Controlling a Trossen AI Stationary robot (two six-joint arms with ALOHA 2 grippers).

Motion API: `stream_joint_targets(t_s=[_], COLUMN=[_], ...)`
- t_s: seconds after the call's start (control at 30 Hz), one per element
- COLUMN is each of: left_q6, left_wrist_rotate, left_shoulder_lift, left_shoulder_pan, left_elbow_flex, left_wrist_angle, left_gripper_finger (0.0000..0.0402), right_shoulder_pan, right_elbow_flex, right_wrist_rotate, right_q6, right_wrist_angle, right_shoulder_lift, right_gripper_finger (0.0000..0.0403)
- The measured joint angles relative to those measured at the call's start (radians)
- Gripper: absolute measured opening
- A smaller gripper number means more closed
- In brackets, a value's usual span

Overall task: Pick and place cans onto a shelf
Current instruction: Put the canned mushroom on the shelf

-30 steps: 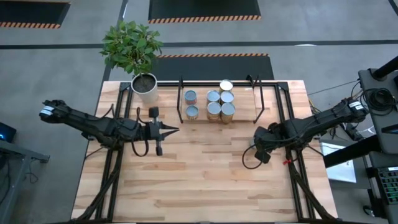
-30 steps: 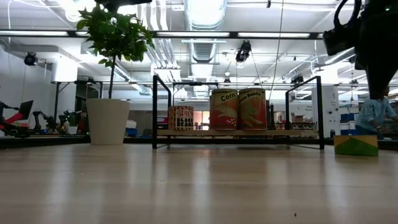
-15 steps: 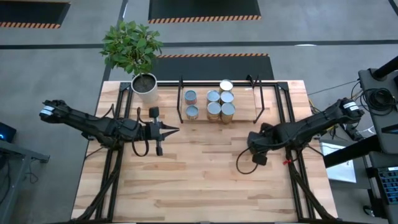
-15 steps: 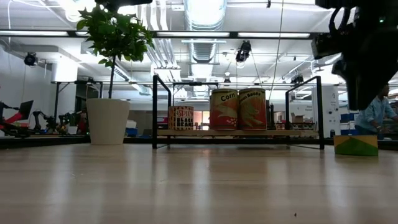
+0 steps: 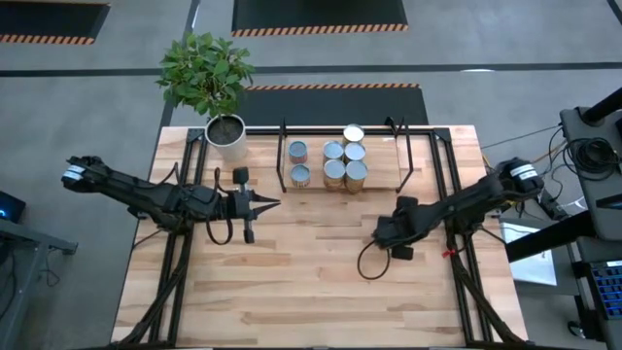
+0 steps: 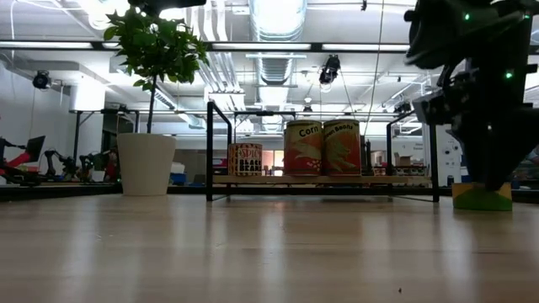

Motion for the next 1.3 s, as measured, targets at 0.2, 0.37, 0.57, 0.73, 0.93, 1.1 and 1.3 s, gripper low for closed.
stream_joint_targets(t_s=[0.2,0.37,0.57,0.73,0.93,1.1,1.3], left_q6=[0.000,0.000,0.000,0.000,0.000,0.001,0.003], left_wrist_rotate=[0.000,0.000,0.000,0.000,0.000,0.000,0.000], left_shoulder_lift=[0.000,0.000,0.000,0.000,0.000,0.000,0.000], left_shoulder_pan=[0.000,0.000,0.000,0.000,0.000,0.000,0.000], left_elbow_flex=[0.000,-0.001,-0.001,-0.001,-0.001,-0.001,-0.001], left_wrist_angle=[0.000,0.000,0.001,0.002,0.004,0.004,0.003], left_gripper_finger=[0.0001,0.0001,0.0001,0.0001,0.0001,0.0001,0.0001], right_shoulder_pan=[0.000,0.001,0.000,0.000,-0.019,-0.095,-0.253], right_elbow_flex=[-0.003,-0.002,0.001,0.086,0.249,0.343,0.341], right_wrist_rotate=[0.004,0.010,-0.026,-0.043,0.042,0.119,0.132], right_q6=[-0.030,-0.046,-0.044,-0.049,-0.110,-0.214,-0.382], right_wrist_angle=[0.019,0.015,0.018,0.005,-0.060,-0.143,-0.142], right_shoulder_lift=[0.054,0.072,0.030,-0.013,0.000,0.029,0.027], right_gripper_finger=[0.0090,0.0021,0.0012,0.0011,0.0011,0.0010,0.0010])
